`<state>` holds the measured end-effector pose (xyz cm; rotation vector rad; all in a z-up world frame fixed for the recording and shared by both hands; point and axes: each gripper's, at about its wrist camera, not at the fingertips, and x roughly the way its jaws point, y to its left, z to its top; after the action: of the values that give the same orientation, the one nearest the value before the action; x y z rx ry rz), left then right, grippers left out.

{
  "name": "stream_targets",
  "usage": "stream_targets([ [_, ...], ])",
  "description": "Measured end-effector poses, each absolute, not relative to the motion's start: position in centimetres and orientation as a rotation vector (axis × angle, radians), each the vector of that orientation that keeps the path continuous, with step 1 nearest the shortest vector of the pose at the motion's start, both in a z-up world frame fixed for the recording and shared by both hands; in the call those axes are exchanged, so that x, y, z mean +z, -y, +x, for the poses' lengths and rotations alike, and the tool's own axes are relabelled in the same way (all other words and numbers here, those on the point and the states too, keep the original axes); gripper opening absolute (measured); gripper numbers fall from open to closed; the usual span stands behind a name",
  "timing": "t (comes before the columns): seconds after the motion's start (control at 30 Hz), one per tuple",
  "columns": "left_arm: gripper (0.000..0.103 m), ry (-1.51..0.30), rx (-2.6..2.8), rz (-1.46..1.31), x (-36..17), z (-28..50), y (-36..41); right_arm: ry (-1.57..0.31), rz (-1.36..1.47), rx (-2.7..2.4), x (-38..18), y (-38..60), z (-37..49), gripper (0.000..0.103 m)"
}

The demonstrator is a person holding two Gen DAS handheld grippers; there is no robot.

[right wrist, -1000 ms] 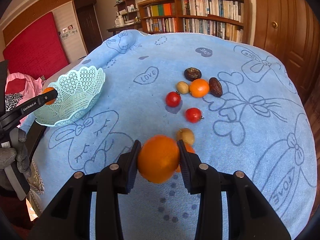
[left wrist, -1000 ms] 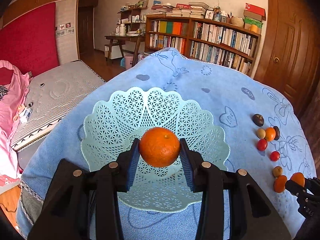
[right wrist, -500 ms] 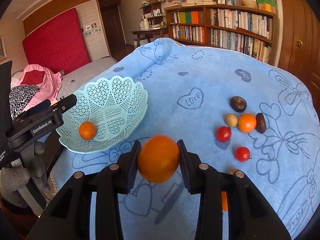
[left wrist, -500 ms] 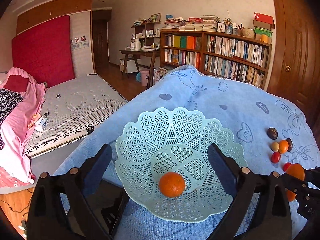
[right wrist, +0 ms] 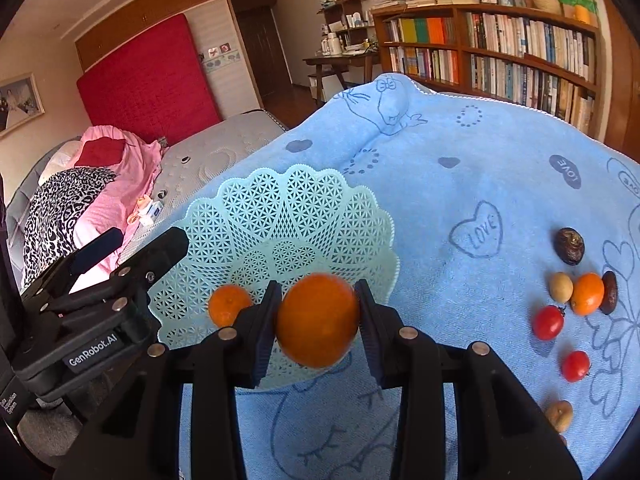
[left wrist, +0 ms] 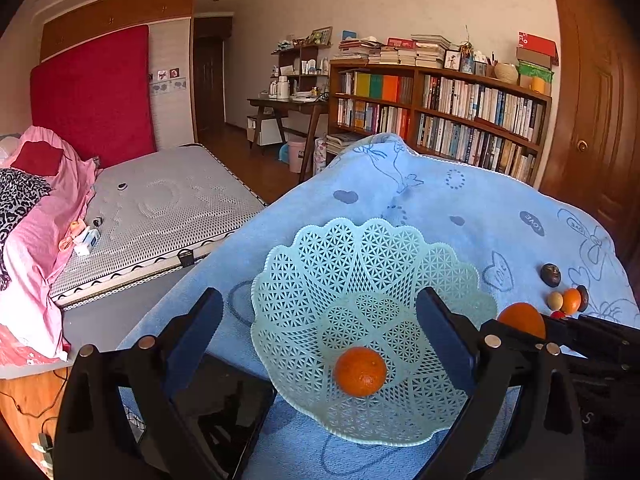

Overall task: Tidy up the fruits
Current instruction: 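Carry the orange to the mint basket and open the right tool, then grasp the orange beside the tan fruit with the right tool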

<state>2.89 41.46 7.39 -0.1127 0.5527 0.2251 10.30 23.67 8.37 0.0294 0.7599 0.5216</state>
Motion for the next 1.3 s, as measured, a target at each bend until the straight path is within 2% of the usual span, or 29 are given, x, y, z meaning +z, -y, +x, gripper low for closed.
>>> stream_targets([
  [0.03,0.099,-0.553,0.230,-0.115,7.4,2.9,-41.6,-0.758,0.033,0.520,8.4,-23.7,10.3,0.043],
  [0.1,0.099,-0.555,0.233,-0.126,7.3,2.9,-41.9,-0.749,0.043,0.514,8.5,-23.5,10.2,0.056],
  [0.37,0.099,-0.566,0.225,-0.127,6.9,3.1,-41.7,-0.752,0.066,0.471,8.0,-21.7,9.3,0.057],
  [0.6,0.100,-0.573,0.208,-0.117,6.9,3.1,-41.0,-0.753,0.126,0.413,7.6,-19.1,8.9,0.072],
  [1.3,0.100,-0.607,0.096,-0.038,6.0,2.8,-36.0,-0.760,0.224,0.094,5.3,-5.4,4.4,0.074],
])
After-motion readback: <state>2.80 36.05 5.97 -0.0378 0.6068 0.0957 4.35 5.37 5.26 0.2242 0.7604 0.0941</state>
